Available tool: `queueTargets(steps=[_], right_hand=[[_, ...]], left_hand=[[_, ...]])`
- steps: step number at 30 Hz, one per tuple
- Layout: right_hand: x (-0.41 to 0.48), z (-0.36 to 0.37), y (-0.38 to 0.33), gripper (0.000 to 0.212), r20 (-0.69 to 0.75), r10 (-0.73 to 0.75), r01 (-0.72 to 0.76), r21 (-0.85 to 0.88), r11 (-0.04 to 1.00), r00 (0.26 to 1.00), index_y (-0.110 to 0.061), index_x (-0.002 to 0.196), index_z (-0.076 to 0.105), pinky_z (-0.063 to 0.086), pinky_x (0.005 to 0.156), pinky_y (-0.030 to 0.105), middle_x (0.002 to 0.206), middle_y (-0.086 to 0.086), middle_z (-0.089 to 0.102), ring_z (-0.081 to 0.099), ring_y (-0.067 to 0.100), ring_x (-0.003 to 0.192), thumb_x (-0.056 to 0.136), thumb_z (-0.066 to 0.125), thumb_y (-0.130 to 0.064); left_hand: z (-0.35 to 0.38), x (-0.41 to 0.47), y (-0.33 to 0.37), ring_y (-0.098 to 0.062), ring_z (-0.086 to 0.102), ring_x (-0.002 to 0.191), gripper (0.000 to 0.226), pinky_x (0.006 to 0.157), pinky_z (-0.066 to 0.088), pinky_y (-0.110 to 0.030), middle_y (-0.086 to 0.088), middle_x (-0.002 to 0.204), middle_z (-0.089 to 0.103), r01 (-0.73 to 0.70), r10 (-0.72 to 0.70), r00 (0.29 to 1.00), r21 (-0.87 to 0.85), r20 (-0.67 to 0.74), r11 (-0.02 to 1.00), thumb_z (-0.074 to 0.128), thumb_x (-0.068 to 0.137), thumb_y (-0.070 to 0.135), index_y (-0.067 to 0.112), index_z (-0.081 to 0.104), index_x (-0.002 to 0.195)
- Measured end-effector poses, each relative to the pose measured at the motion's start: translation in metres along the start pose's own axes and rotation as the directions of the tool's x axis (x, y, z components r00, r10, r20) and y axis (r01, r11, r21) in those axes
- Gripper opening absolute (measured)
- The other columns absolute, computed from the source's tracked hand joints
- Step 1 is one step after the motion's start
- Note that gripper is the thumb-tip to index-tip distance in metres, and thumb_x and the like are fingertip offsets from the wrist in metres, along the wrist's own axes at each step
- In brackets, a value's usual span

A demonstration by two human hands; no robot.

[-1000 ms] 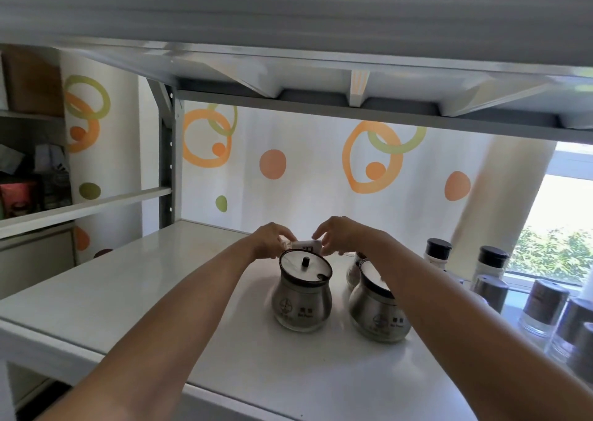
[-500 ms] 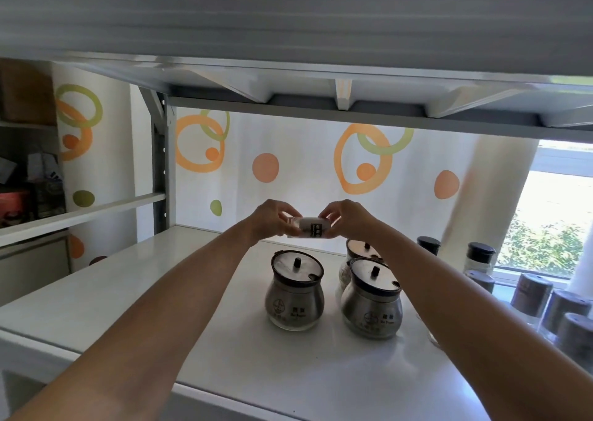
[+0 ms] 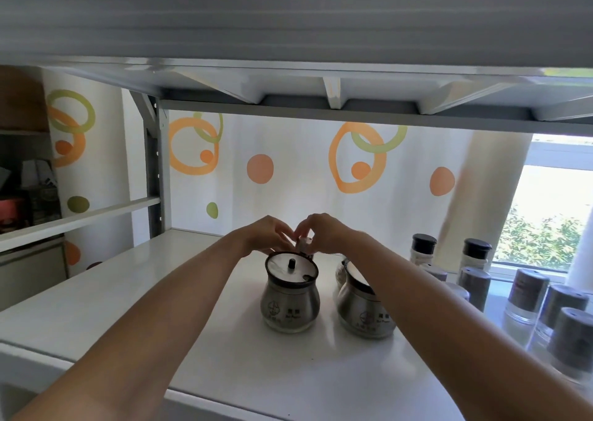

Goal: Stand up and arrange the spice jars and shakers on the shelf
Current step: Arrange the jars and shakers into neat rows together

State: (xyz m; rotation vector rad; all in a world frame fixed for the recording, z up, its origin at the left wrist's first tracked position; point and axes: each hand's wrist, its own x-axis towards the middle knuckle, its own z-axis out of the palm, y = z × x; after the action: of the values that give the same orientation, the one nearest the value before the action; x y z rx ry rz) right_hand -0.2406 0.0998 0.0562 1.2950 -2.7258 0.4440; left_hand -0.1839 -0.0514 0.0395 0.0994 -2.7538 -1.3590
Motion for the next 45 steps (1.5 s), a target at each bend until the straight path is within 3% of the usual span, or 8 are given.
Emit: queueTargets(steps=[4,9,13,17,24,28,41,45], right_hand=[[0.002,-0.002,-0.007,0.031,0.049,-0.001,0.002,-0.015,1.0,0.999,-0.016,0.108,0.069,0.046,0.085,0.028,0.11,0.008,0.067,0.06,0.021,0.1,0.079,0.063,-0.01],[0.001,-0.002,-0.006,0.041,0.037,-0.004,0.007,-0.072,0.997,0.999,-0.019,0.127,0.056,0.04,0.104,0.033,0.13,0.006,0.053,0.049,0.021,0.122,0.086,0.059,-0.017],[-0.011,-0.022,-0.015,0.021,-0.144,-0.061,0.065,0.02,0.998,0.988,-0.018,0.105,0.069,0.047,0.089,0.027,0.099,-0.002,0.063,0.059,0.015,0.096,0.086,0.059,-0.016],[-0.034,-0.034,-0.031,0.014,0.041,-0.123,0.114,0.171,0.979,0.992,-0.011,0.089,0.073,0.044,0.069,0.016,0.082,0.001,0.071,0.059,0.008,0.074,0.081,0.068,-0.021],[-0.058,-0.029,-0.036,0.013,0.116,-0.131,0.11,0.172,0.979,0.985,-0.014,0.086,0.073,0.038,0.062,0.012,0.069,-0.007,0.065,0.055,-0.005,0.06,0.074,0.076,-0.02],[-0.064,-0.024,-0.044,0.014,0.046,-0.132,0.125,0.132,0.983,0.99,-0.009,0.086,0.073,0.047,0.071,0.024,0.081,0.008,0.071,0.06,0.011,0.073,0.074,0.075,-0.015],[-0.068,-0.016,-0.057,0.008,0.007,-0.128,0.128,0.041,0.991,0.992,-0.008,0.082,0.072,0.053,0.086,0.034,0.085,0.009,0.074,0.064,0.014,0.08,0.075,0.072,-0.011],[-0.073,-0.028,-0.056,0.015,0.057,-0.126,0.125,0.02,0.992,0.99,-0.007,0.091,0.072,0.047,0.082,0.026,0.095,0.009,0.073,0.06,0.01,0.083,0.079,0.071,-0.016]], left_hand=[[0.001,-0.005,-0.012,-0.02,0.063,0.095,0.025,0.078,0.051,-0.024,-0.014,0.11,0.068,0.026,-0.028,1.0,-0.157,-0.014,0.987,0.065,0.087,0.015,0.011,0.066,0.111],[0.006,-0.025,-0.027,-0.024,0.06,0.099,0.048,0.07,0.049,-0.024,-0.013,0.116,0.063,0.017,-0.06,0.994,-0.4,-0.095,0.916,0.045,0.096,0.043,0.006,0.058,0.124],[0.011,-0.041,-0.037,-0.023,0.062,0.096,0.056,0.072,0.05,-0.026,-0.01,0.103,0.066,-0.067,-0.078,0.97,-0.558,-0.231,0.827,0.028,0.099,0.048,0.005,0.061,0.113],[0.023,-0.057,-0.037,-0.019,0.062,0.088,0.062,0.072,0.049,-0.029,-0.007,0.096,0.066,-0.095,-0.095,0.966,-0.669,-0.241,0.737,0.017,0.1,0.051,0.011,0.064,0.096],[0.05,-0.066,-0.037,-0.02,0.057,0.111,0.076,0.092,0.039,-0.032,-0.008,0.116,0.066,-0.053,-0.068,0.986,-0.682,-0.149,0.729,0.011,0.094,0.063,0.012,0.064,0.115],[0.059,-0.07,-0.036,-0.019,0.054,0.124,0.087,0.114,0.032,-0.041,-0.003,0.126,0.065,-0.024,-0.099,0.986,-0.696,-0.136,0.718,0.021,0.076,0.08,0.019,0.064,0.122],[0.065,-0.079,-0.031,-0.027,0.06,0.117,0.075,0.101,0.045,-0.037,-0.012,0.122,0.066,-0.008,-0.117,0.986,-0.725,-0.121,0.688,0.018,0.092,0.066,0.014,0.063,0.121],[0.056,-0.083,-0.018,-0.023,0.054,0.12,0.075,0.094,0.04,-0.032,-0.01,0.128,0.062,-0.033,-0.1,0.976,-0.589,-0.191,0.807,0.014,0.094,0.063,0.012,0.061,0.122]])
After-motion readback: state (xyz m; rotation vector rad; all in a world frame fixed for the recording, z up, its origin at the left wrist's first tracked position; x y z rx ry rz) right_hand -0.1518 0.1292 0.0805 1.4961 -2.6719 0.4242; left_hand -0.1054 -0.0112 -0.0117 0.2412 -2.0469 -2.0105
